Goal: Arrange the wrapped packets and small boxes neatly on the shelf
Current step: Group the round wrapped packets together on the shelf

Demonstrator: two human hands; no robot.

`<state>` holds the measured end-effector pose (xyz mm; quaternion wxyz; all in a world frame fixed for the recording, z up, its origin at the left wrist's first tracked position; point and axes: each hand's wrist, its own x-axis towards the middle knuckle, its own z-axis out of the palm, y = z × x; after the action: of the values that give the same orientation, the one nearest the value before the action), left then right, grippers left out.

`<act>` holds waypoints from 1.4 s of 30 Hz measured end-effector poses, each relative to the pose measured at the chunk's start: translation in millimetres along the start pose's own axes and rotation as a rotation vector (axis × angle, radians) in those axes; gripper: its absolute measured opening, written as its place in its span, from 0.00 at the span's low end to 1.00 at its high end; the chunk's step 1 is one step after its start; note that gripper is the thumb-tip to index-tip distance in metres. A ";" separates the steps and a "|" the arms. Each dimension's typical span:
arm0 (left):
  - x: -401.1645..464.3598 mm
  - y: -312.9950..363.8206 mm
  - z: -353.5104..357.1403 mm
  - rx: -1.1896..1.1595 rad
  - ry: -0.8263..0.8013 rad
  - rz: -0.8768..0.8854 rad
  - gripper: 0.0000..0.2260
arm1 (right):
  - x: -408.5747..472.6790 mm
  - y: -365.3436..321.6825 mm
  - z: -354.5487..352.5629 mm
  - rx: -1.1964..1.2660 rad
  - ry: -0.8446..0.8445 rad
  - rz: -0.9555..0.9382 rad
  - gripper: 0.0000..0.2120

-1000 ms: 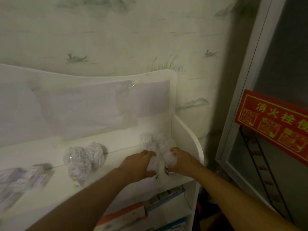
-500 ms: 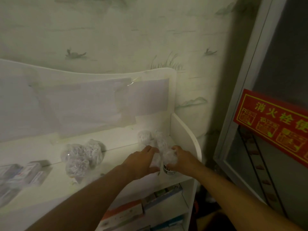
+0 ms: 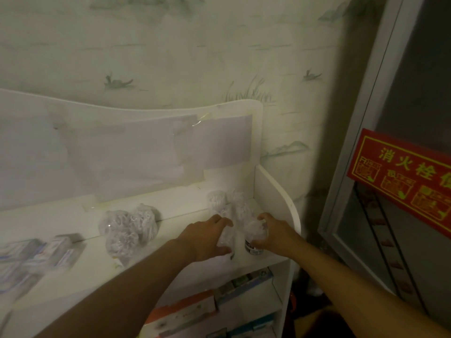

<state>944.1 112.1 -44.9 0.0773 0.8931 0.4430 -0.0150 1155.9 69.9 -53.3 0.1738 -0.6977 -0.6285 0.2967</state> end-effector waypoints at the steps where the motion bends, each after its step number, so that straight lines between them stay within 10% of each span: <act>1: 0.0 0.0 -0.6 -0.005 -0.003 0.002 0.31 | 0.6 0.6 -0.6 -0.010 0.000 0.010 0.38; 7: -5.4 3.1 -6.5 0.046 -0.007 0.021 0.34 | -2.8 -2.4 -10.8 -0.091 -0.016 0.004 0.48; 15: -23.6 -24.9 -34.9 -0.159 0.110 -0.044 0.18 | 6.4 -46.4 -31.5 -0.164 0.170 -0.200 0.28; 28: -144.2 -178.4 -41.9 0.020 0.169 -0.382 0.17 | 41.8 -169.8 79.5 -0.126 -0.035 -0.459 0.21; 42: -119.4 -248.5 -9.3 -0.016 0.221 -0.293 0.36 | 91.4 -217.1 151.9 -0.384 -0.034 -0.501 0.34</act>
<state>674.0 167.3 -55.3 0.0324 0.8145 0.5743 0.0757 894.9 172.1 -53.5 0.0962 -0.5360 -0.8282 0.1320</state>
